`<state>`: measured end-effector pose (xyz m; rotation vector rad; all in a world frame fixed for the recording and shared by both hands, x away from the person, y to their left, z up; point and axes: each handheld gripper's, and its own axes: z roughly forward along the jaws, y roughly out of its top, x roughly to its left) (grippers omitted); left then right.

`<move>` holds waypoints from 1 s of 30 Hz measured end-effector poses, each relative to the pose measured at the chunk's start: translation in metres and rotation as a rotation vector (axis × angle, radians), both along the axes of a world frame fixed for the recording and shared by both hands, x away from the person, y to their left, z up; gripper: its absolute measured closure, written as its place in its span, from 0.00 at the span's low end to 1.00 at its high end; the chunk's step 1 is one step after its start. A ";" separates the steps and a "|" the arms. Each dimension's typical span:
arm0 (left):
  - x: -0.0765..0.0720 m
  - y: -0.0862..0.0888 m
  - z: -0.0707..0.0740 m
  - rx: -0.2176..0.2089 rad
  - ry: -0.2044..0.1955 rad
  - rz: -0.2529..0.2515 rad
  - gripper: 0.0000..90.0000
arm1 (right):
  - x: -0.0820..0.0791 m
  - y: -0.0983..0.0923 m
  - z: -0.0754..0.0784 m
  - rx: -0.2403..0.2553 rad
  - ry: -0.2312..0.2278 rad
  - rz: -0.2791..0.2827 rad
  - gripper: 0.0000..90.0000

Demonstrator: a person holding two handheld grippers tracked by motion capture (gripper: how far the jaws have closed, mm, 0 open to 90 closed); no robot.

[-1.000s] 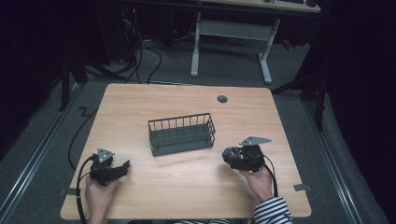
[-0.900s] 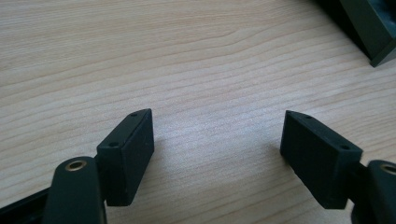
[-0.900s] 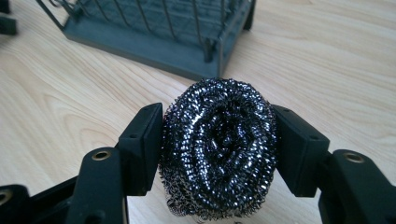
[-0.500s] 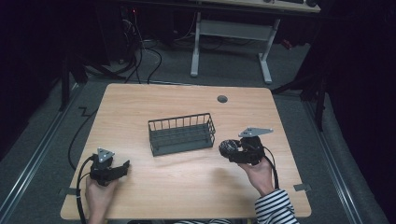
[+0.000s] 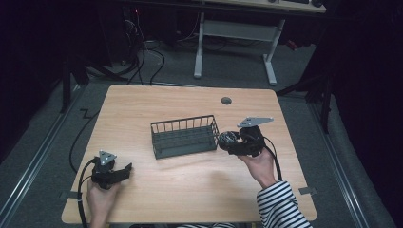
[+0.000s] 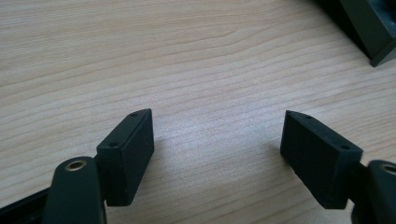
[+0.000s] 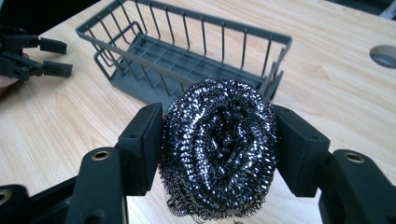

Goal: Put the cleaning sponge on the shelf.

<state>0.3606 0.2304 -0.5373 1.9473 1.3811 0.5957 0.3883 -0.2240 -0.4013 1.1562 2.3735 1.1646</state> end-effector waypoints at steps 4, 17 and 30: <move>0.000 0.000 0.000 0.000 0.000 0.000 0.29 | 0.007 0.006 0.007 -0.003 -0.007 0.008 0.44; 0.000 0.000 0.000 0.000 0.000 0.000 0.29 | 0.036 0.028 0.019 -0.026 -0.016 0.026 0.44; 0.000 0.000 0.000 0.000 0.000 0.001 0.29 | 0.059 0.046 0.015 -0.048 0.007 0.028 0.44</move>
